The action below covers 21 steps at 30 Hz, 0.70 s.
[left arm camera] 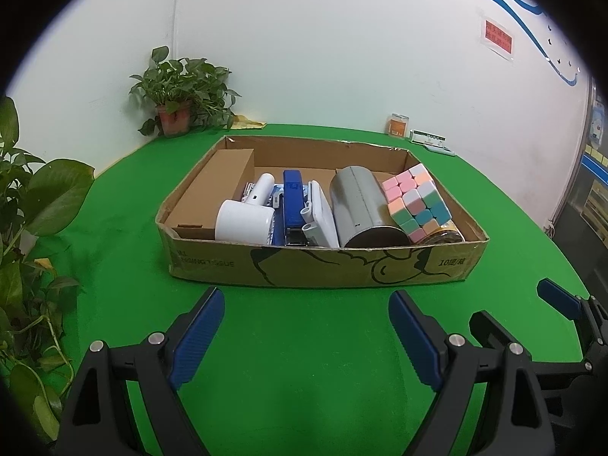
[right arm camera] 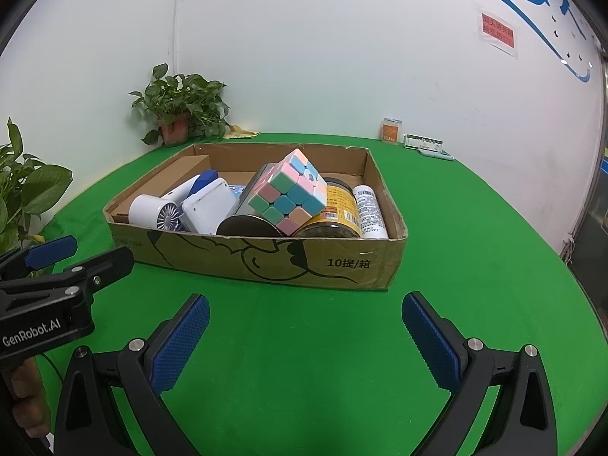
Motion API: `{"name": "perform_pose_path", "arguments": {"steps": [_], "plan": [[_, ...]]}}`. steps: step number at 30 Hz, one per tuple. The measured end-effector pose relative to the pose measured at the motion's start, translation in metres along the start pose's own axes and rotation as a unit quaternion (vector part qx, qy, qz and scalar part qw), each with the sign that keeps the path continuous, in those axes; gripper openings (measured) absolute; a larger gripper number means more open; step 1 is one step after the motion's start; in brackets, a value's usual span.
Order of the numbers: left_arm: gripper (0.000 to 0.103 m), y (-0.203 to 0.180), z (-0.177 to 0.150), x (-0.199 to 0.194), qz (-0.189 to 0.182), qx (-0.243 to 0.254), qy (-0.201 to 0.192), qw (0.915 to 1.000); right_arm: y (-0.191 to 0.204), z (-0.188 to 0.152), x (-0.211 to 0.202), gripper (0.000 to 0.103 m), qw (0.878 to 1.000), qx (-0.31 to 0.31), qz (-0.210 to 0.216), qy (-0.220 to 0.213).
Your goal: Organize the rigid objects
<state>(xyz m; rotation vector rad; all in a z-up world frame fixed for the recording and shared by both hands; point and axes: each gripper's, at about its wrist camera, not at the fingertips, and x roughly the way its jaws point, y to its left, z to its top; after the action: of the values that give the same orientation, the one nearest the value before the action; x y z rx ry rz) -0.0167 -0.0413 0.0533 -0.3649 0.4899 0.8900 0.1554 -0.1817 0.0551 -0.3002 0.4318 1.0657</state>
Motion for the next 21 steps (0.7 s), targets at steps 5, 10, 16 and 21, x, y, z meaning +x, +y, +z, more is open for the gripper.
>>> {"name": "perform_pose_path", "arguments": {"steps": [5,10,16,21], "plan": [[0.088,-0.0026,0.0007,0.002,-0.005,0.001,0.001,1.0,0.0016,-0.0008,0.0002,0.102,1.0,-0.006,-0.004,0.003],[0.088,-0.0061,-0.0013,0.0015,-0.009,0.007,0.004,0.9999,0.0002,-0.0011,0.0002,0.102,1.0,-0.001,-0.009,0.004],[0.088,-0.0058,0.0002,0.0011,-0.008,0.008,0.004,0.9999,0.0022,-0.0004,0.0002,0.102,1.0,-0.001,-0.01,0.004],[0.088,-0.0091,0.0006,0.003,-0.012,0.01,0.005,0.9999,0.0007,-0.0015,0.0004,0.102,1.0,-0.002,-0.011,0.006]]}}
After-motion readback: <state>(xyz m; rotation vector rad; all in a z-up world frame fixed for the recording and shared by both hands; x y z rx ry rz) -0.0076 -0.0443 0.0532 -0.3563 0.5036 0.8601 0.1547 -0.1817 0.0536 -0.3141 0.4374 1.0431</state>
